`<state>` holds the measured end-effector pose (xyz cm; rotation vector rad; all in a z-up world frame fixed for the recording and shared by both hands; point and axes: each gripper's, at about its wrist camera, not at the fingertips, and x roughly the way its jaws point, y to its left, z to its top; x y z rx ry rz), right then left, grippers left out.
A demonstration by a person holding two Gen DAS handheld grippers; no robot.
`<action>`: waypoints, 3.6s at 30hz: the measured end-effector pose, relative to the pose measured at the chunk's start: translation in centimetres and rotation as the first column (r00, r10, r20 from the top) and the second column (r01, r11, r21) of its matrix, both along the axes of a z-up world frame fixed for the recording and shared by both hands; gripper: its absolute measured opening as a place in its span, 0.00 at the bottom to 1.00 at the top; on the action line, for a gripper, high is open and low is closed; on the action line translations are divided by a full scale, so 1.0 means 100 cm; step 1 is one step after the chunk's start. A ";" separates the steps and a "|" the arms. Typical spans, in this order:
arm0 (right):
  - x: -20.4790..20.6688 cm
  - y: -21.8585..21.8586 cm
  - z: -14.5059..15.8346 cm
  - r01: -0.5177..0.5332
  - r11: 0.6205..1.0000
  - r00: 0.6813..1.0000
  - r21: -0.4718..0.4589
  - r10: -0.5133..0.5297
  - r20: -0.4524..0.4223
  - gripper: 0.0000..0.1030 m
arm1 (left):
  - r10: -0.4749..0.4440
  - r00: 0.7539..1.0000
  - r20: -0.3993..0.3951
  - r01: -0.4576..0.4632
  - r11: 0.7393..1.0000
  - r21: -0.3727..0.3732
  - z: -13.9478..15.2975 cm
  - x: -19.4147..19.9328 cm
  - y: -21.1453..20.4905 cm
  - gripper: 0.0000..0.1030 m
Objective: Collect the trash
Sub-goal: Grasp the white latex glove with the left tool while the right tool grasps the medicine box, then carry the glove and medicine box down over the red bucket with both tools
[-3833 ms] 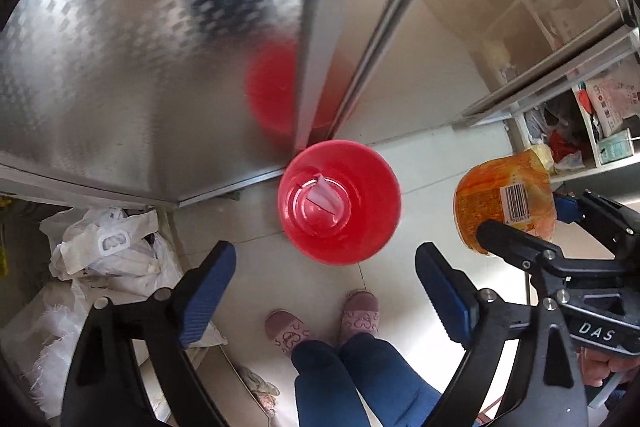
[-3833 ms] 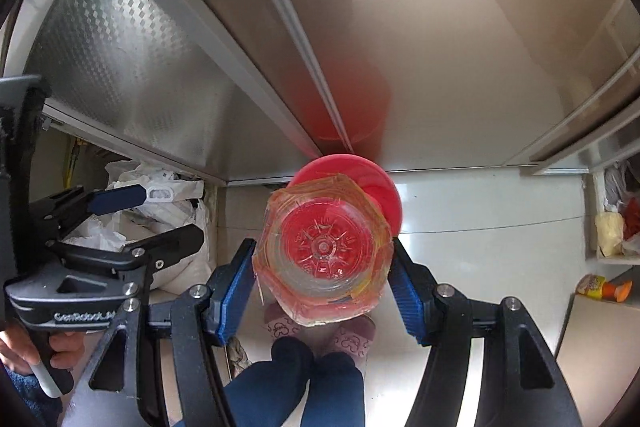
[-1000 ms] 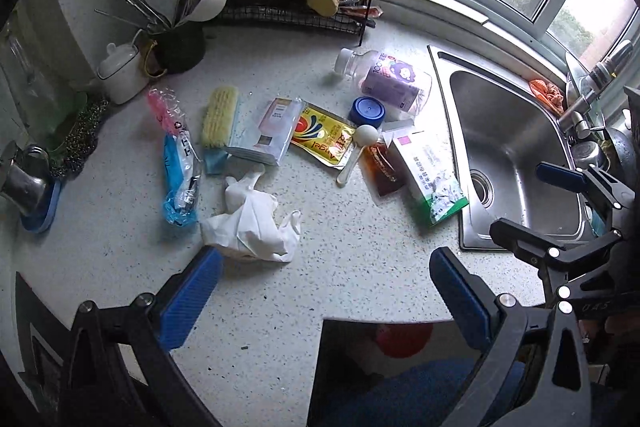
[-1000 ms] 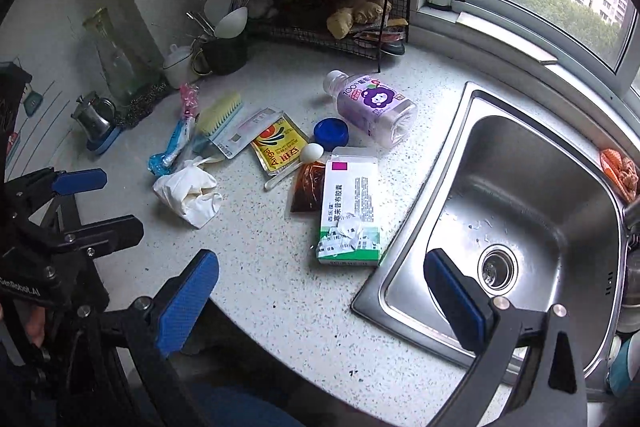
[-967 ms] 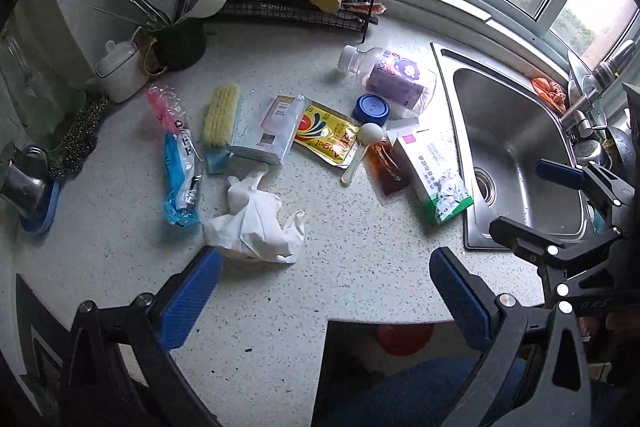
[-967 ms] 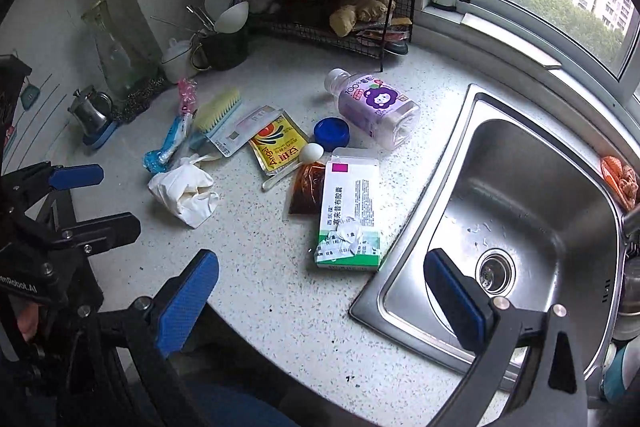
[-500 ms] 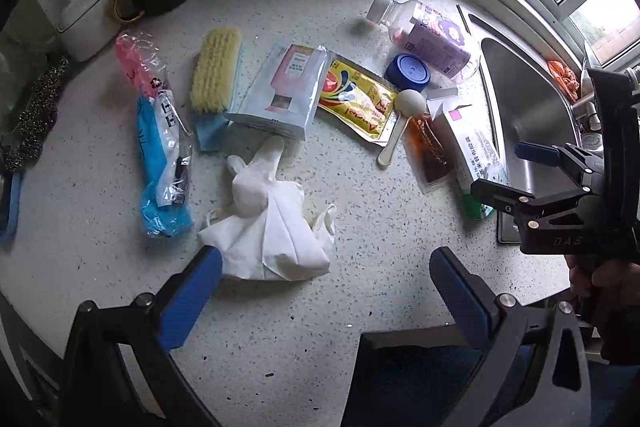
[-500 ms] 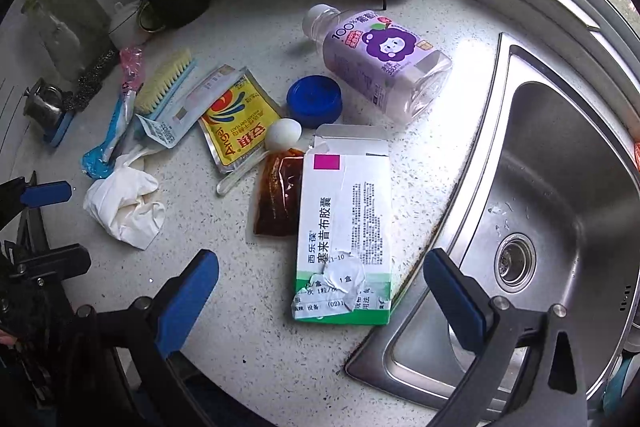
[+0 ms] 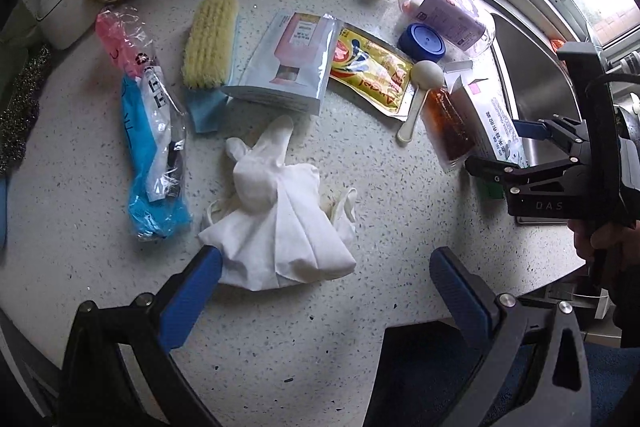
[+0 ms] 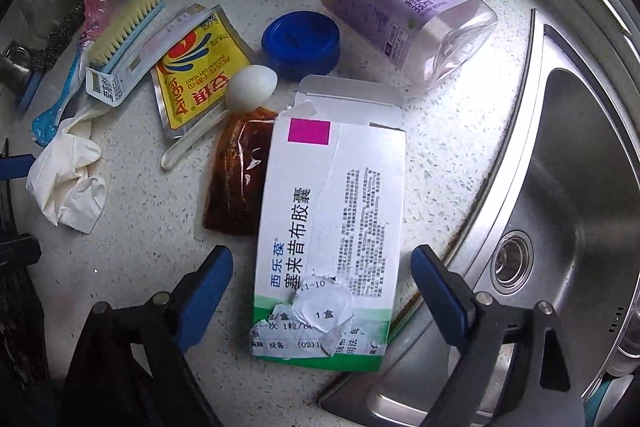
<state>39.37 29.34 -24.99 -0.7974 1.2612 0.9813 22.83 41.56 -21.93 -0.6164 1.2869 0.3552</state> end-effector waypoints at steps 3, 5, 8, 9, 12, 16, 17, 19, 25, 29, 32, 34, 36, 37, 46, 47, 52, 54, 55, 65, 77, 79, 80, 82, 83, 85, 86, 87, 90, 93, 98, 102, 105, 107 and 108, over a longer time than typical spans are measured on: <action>-0.002 0.003 0.004 -0.017 1.000 1.000 0.006 0.017 0.024 0.71 | 0.002 1.000 0.016 -0.001 1.000 -0.011 0.001 -0.003 0.001 1.00; -0.005 0.006 0.009 -0.034 0.999 0.999 0.007 0.034 0.021 0.58 | 0.000 1.000 0.026 0.000 1.000 -0.013 0.002 -0.004 0.002 1.00; -0.011 0.006 0.014 -0.061 0.998 0.998 -0.009 0.061 0.021 0.57 | -0.037 0.999 0.029 0.037 0.999 -0.019 0.001 -0.001 0.000 1.00; -0.012 0.005 0.017 -0.055 0.998 0.998 0.000 0.055 0.020 0.56 | -0.055 0.998 0.025 0.055 0.998 -0.007 0.000 0.002 -0.003 1.00; -0.013 -0.005 0.029 -0.029 0.999 0.998 0.017 0.028 0.052 0.56 | -0.081 0.997 0.011 0.081 0.997 0.012 -0.004 0.006 -0.003 1.00; -0.006 -0.023 0.051 0.057 0.996 0.998 0.068 -0.059 0.029 0.56 | -0.070 0.997 0.011 0.070 0.997 0.012 -0.010 0.012 0.003 1.00; -0.005 -0.027 0.055 0.076 0.994 0.997 0.073 -0.077 0.021 0.56 | -0.073 0.997 0.008 0.073 0.997 0.017 -0.012 0.015 0.004 1.00; -0.003 -0.035 0.060 0.106 0.991 0.994 0.080 -0.107 0.014 0.56 | -0.083 0.997 -0.001 0.083 0.996 0.024 -0.017 0.019 0.004 1.00; -0.005 -0.053 0.063 0.176 0.980 0.984 0.094 -0.177 0.005 0.56 | -0.085 0.995 -0.041 0.087 0.995 0.041 -0.031 0.025 0.005 0.83; -0.007 -0.065 0.063 0.214 0.971 0.977 0.107 -0.214 -0.010 0.56 | -0.077 0.995 -0.061 0.081 0.994 0.079 -0.029 0.023 0.003 0.62; -0.009 -0.071 0.062 0.230 0.966 0.973 0.117 -0.230 -0.016 0.56 | -0.047 0.993 -0.105 0.061 0.989 0.136 -0.027 0.018 0.004 0.31; -0.013 -0.075 0.064 0.238 0.963 0.971 0.128 -0.238 -0.017 0.56 | -0.023 0.995 -0.101 0.035 0.993 0.116 -0.025 0.013 0.006 0.19; -0.015 -0.082 0.066 0.248 0.959 0.968 0.136 -0.249 -0.014 0.56 | -0.016 0.995 -0.101 0.029 0.992 0.124 -0.022 0.011 0.002 0.14; -0.016 -0.084 0.068 0.251 0.957 0.968 0.144 -0.252 -0.013 0.56 | -0.012 0.994 -0.104 0.027 0.990 0.138 -0.019 0.011 -0.001 0.12; -0.020 -0.117 0.075 0.280 0.945 0.958 0.170 -0.286 0.015 0.56 | -0.094 0.996 -0.005 0.094 0.981 0.169 0.029 0.022 -0.066 0.08; -0.020 -0.122 0.075 0.285 0.943 0.956 0.171 -0.293 0.019 0.56 | -0.106 0.994 0.005 0.104 0.980 0.172 0.034 0.024 -0.076 0.08; -0.021 -0.155 0.077 0.322 0.928 0.942 0.188 -0.333 0.030 0.56 | -0.158 0.987 0.037 0.148 0.969 0.197 0.055 0.032 -0.123 0.08; -0.023 -0.169 0.080 0.336 0.921 0.936 0.197 -0.349 0.034 0.56 | -0.175 0.984 0.045 0.162 0.965 0.206 0.060 0.032 -0.140 0.08; -0.024 -0.177 0.082 0.342 0.917 0.934 0.204 -0.356 0.036 0.56 | -0.183 0.982 0.049 0.169 0.963 0.210 0.063 0.031 -0.149 0.08; -0.052 -0.272 0.090 0.410 0.881 0.903 0.235 -0.429 0.034 0.56 | -0.269 0.962 0.054 0.250 0.940 0.233 0.076 0.006 -0.242 0.08; -0.105 -0.382 0.071 0.478 0.853 0.874 0.212 -0.485 -0.019 0.56 | -0.375 0.927 0.007 0.368 0.911 0.186 0.044 -0.016 -0.356 0.08; -0.111 -0.392 0.065 0.490 0.848 0.869 0.201 -0.494 -0.037 0.56 | -0.392 0.920 -0.006 0.387 0.906 0.172 0.038 -0.013 -0.370 0.08; -0.113 -0.396 0.062 0.495 0.847 0.867 0.194 -0.496 -0.045 0.56 | -0.399 0.917 -0.009 0.395 0.904 0.161 0.033 -0.011 -0.375 0.08; -0.116 -0.400 0.054 0.505 0.844 0.863 0.180 -0.502 -0.065 0.56 | -0.416 0.909 -0.020 0.415 0.899 0.138 0.024 -0.007 -0.385 0.08; -0.117 -0.402 0.049 0.508 0.844 0.861 0.174 -0.503 -0.075 0.56 | -0.428 0.903 -0.024 0.427 0.895 0.128 0.019 -0.004 -0.390 0.08; -0.120 -0.402 0.040 0.509 0.845 0.861 0.163 -0.503 -0.082 0.56 | -0.453 0.891 -0.034 0.454 0.885 0.102 0.005 0.001 -0.398 0.08; -0.121 -0.402 0.034 0.510 0.846 0.860 0.156 -0.504 -0.083 0.56 | -0.464 0.885 -0.040 0.465 0.880 0.092 -0.004 0.004 -0.401 0.08; -0.122 -0.404 0.028 0.515 0.843 0.857 0.152 -0.507 -0.090 0.56 | -0.474 0.879 -0.045 0.476 0.876 0.081 -0.014 0.006 -0.404 0.08; -0.123 -0.409 0.000 0.539 0.829 0.842 0.151 -0.526 -0.122 0.56 | -0.481 0.874 -0.076 0.485 0.873 0.050 -0.053 0.012 -0.411 0.08; -0.121 -0.409 -0.039 0.549 0.825 0.834 0.133 -0.532 -0.143 0.56 | -0.482 0.870 -0.103 0.486 0.874 0.022 -0.095 0.016 -0.416 0.08; -0.117 -0.413 -0.106 0.565 0.819 0.821 0.100 -0.546 -0.169 0.56 | -0.496 0.856 -0.144 0.499 0.866 -0.014 -0.170 0.021 -0.424 0.08; -0.115 -0.418 -0.159 0.568 0.820 0.815 0.073 -0.548 -0.186 0.56 | -0.502 0.852 -0.147 0.503 0.864 -0.036 -0.223 0.029 -0.427 0.08; -0.114 -0.421 -0.198 0.576 0.816 0.806 0.048 -0.556 -0.204 0.56 | -0.509 0.844 -0.169 0.509 0.859 -0.043 -0.261 0.039 -0.429 0.08; -0.113 -0.421 -0.219 0.572 0.819 0.809 0.049 -0.553 -0.198 0.56 | -0.506 0.844 -0.175 0.504 0.861 -0.059 -0.286 0.045 -0.434 0.08; -0.113 -0.422 -0.228 0.570 0.820 0.811 0.055 -0.551 -0.194 0.56 | -0.505 0.845 -0.176 0.504 0.862 -0.058 -0.297 0.048 -0.436 0.08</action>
